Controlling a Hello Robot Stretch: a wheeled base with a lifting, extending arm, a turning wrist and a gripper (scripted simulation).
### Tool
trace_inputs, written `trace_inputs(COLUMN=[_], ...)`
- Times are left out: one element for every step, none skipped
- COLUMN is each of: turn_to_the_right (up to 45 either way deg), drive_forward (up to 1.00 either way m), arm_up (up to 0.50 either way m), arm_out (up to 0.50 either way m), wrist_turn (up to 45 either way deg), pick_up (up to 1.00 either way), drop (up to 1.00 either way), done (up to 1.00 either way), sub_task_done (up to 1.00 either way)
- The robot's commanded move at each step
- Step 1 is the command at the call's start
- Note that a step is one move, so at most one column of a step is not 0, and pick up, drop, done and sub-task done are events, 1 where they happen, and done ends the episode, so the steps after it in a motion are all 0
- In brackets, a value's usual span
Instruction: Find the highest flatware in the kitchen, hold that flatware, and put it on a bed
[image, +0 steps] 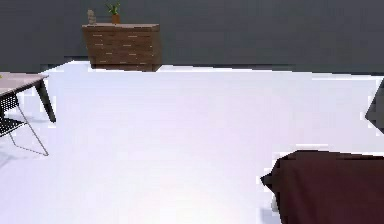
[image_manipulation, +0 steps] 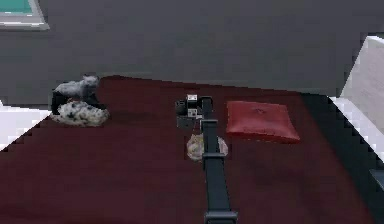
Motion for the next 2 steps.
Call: trace_inputs(turn_to_the_right=[0.0, 0.0], drive_forward=[0.00, 0.00], arm_up=[0.10, 0.00], arm_out=[0.00, -0.08], wrist_turn=[0.0, 0.0], pick_up=[0.00, 0.00], drop=[0.00, 0.00], done=[0.00, 0.00], sub_task_done=[0.00, 0.00])
